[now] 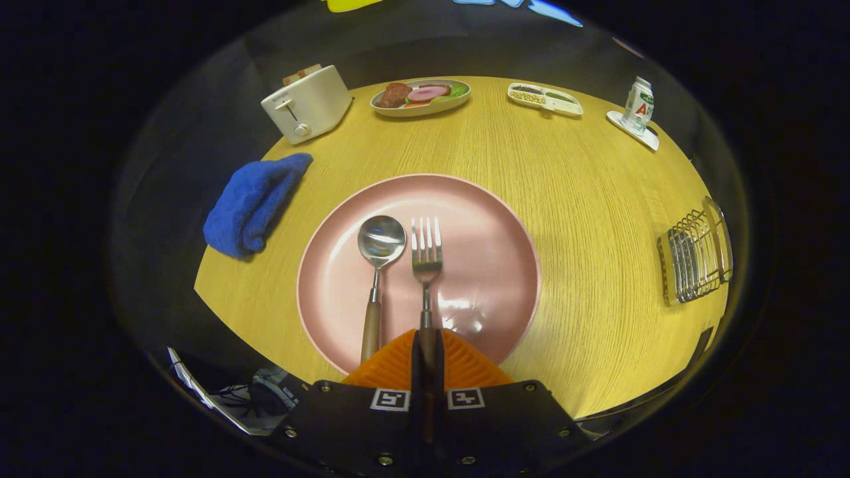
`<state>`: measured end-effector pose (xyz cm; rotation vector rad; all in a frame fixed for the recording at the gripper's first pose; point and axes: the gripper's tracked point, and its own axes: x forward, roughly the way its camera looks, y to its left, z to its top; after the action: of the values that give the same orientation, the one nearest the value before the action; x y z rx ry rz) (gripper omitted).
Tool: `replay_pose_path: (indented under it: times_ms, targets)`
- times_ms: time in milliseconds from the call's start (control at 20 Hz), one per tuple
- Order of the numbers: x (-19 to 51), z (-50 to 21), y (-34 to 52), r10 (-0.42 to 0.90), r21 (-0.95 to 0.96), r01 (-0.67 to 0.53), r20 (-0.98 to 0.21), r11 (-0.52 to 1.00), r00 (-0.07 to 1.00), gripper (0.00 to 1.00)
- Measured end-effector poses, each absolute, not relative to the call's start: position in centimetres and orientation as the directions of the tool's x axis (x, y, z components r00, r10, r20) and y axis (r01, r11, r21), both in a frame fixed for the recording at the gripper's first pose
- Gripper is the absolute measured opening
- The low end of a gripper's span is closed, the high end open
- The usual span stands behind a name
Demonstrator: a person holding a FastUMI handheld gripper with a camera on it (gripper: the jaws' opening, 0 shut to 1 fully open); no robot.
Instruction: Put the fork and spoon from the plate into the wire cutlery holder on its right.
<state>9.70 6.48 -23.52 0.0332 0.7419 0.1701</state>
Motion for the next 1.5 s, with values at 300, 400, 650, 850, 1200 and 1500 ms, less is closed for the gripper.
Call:
replay_pose_path:
  times_ms: [300,400,650,850,1200,1500]
  targets:
    - [9.5,-19.8,3.0,0.146,0.119,-0.091,-0.618,0.989,0.772,0.06]
    - [9.2,-18.2,0.6,0.120,0.119,-0.061,-0.601,0.991,0.790,0.07]
    - [8.0,-14.6,-7.0,0.036,0.133,0.049,-0.571,0.990,0.820,0.07]
    - [6.5,-13.3,-13.3,-0.047,0.119,0.143,-0.584,0.982,0.811,0.06]
    - [4.7,-14.4,-19.5,-0.101,0.081,0.209,-0.673,0.975,0.733,0.06]
    - [3.9,-15.6,-20.8,-0.093,0.044,0.191,-0.753,0.981,0.652,0.06]
